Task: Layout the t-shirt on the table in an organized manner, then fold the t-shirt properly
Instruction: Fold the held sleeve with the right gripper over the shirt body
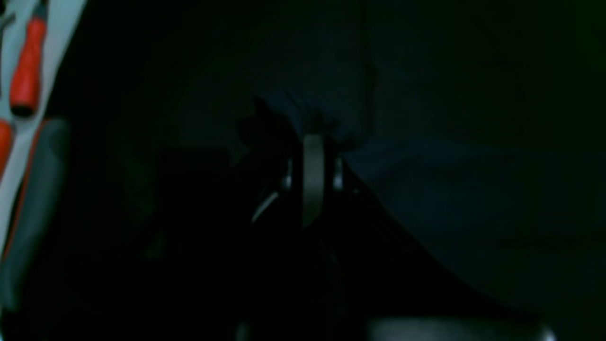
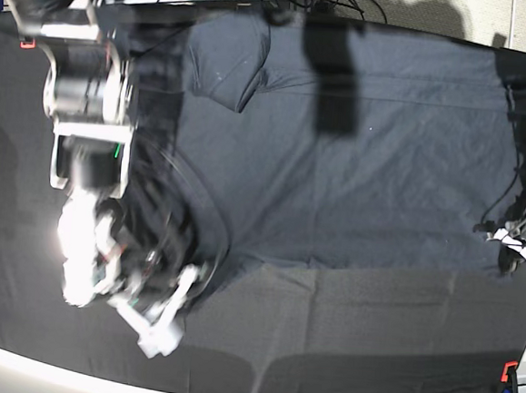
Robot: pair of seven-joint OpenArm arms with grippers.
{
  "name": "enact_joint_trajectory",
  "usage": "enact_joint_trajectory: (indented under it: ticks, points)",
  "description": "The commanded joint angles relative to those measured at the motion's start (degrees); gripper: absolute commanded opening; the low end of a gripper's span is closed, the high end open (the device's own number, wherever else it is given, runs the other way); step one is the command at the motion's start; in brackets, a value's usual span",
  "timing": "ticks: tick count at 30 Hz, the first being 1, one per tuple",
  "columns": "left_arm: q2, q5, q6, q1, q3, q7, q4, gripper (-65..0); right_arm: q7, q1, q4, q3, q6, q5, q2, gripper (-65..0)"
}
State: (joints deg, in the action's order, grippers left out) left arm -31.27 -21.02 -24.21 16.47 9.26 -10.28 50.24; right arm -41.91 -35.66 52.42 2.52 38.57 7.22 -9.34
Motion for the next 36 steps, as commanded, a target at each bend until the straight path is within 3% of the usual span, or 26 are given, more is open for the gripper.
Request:
enact_joint_trajectory:
  ticks: [1, 7, 11, 14, 21, 25, 31, 36]
  points:
    - [-1.25, -0.68, 0.04, -0.48, 1.18, 1.4, 2.38, -65.0, 1.03, -0.17, 3.58, 1.05, 0.39, 0.31, -0.2, -65.0]
    - [-0.96, -4.22, -0.07, -8.52, 10.86, 2.64, 11.52, -65.0, 1.92, 11.76, 21.4, 1.68, -0.02, -1.09, -0.22, -65.0]
    - [-0.98, -6.51, -5.9, -11.96, 15.76, 1.73, 14.58, -65.0, 2.27, 17.9, 30.77, 1.07, -0.04, -1.07, -1.7, -65.0]
    - [-0.98, -7.58, -8.35, -13.92, 16.22, 1.16, 15.52, -65.0, 1.99, 22.05, 36.74, 0.85, -0.61, -1.11, -3.41, -65.0]
    - [-0.98, -10.27, -8.7, -15.85, 16.22, -1.6, 15.52, -65.0, 2.69, 30.51, 46.34, -5.22, -1.86, -1.44, -4.83, -65.0]
    - [-0.98, -12.33, -12.5, -15.85, 16.22, -3.8, 15.54, -65.0, 4.42, 34.73, 49.13, -8.61, -1.86, -1.22, -4.83, -65.0]
    - [-0.98, -12.31, -12.74, -15.87, 16.22, -5.2, 15.54, -65.0, 5.25, 40.35, 54.14, -12.98, -1.86, -0.61, -4.94, -65.0]
    - [-0.98, -12.33, -12.74, -15.87, 17.27, -8.04, 15.54, -65.0, 5.31, 43.36, 54.47, -12.96, -1.84, -0.7, -4.94, -65.0]
